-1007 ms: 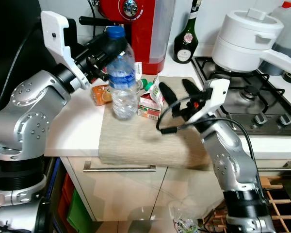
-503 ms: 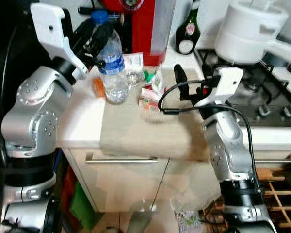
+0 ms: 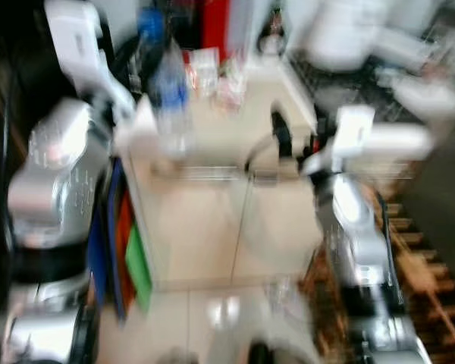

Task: Restocking fridge

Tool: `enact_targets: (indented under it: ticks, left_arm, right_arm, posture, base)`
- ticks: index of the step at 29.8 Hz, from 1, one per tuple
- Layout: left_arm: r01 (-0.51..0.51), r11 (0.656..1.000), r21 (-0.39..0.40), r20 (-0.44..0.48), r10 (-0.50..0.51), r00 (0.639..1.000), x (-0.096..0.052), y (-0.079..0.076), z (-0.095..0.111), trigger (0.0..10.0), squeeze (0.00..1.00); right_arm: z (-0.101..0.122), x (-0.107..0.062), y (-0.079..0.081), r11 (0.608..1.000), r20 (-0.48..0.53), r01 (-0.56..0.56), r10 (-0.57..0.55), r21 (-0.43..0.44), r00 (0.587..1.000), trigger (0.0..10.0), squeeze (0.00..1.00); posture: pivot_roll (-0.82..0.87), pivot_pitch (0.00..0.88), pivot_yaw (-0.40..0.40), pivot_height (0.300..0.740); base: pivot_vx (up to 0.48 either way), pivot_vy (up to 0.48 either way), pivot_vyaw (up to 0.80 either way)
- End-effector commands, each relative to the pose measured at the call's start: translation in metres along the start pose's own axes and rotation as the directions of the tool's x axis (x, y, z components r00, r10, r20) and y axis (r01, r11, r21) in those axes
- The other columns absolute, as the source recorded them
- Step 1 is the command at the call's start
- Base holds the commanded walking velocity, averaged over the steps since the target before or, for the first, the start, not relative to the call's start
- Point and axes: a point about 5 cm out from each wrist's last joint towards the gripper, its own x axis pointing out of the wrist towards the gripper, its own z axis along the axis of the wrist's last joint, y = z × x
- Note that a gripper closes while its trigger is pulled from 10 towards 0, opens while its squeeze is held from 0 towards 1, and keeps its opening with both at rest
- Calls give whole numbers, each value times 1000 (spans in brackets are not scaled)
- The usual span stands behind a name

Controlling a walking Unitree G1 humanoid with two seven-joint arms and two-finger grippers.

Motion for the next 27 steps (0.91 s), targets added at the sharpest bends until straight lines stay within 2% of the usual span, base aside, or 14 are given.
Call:
enact_targets:
  ticks: [1, 8, 10, 11, 12, 17, 18, 20, 22, 27]
  left_arm:
    - [-14, 1000, 21, 50, 13, 999, 0, 3, 11, 10000, 0]
    - [-28, 999, 20, 40, 27, 999, -3, 3, 7, 10000, 0]
    - [-54, 999, 6, 19, 54, 998, -6, 3, 0, 10000, 0]
    - [-67, 998, 1, -4, 67, 998, -11, 2, -6, 10000, 0]
    - [-105, 994, -31, -40, 104, 994, -23, 0, -19, 10000, 0]
    - [-152, 983, -101, -88, 143, 986, -44, -4, -38, 10000, 0]
    - [-175, 978, -114, -113, 163, 980, -52, -5, -46, 10000, 0]
    - [-249, 958, -141, -212, 217, 953, -78, -10, -73, 10000, 0]
    - [-290, 938, -190, -282, 231, 931, -96, -21, -92, 10000, 0]
    - [-309, 920, -240, -281, 239, 929, -97, -31, -94, 10000, 0]
  right_arm:
    - [2, 2, 4, 1000, 12, -12, 12, -4, 1000, 10000, 0]
    - [-1, 0, 3, 1000, 1, -12, 12, -2, 1000, 10000, 0]
    - [-2, -2, 3, 1000, -9, -13, 13, -2, 1000, 10000, 0]
    - [-4, -3, 2, 1000, -17, -13, 13, -2, 1000, 10000, 0]
    - [-7, -5, 1, 1000, -35, -13, 13, 2, 999, 10000, 0]
    - [-14, -10, -2, 1000, -75, -2, 3, 3, 997, 10000, 0]
    - [-16, -12, -4, 1000, -89, 2, -2, 2, 996, 10000, 0]
    - [-25, -19, -11, 999, -134, 25, -27, -21, 991, 10000, 0]
    - [-33, -26, -15, 999, -175, 30, -37, -42, 984, 10000, 0]
    - [-36, -29, -14, 998, -191, 22, -31, -50, 981, 10000, 0]
  posture:
    - [-31, 0, -4, 740]
    - [-33, 0, 0, 740]
    - [-34, 0, 2, 740]
    - [-34, 0, 5, 740]
    - [-34, 0, 8, 740]
    - [-30, 0, 9, 740]
    - [-27, 0, 9, 740]
    - [-26, 0, 7, 740]
    - [-24, 0, 2, 740]
    - [-30, 0, 1, 740]
  base:
    - [-446, 0, 0]
    - [-441, 0, 0]
    - [0, 0, 0]
    - [0, 0, 0]
    - [0, 0, 0]
    - [0, 0, 0]
    - [0, 0, 0]
    - [0, -463, 0]
    - [0, -471, 0]
    - [0, -468, 0]
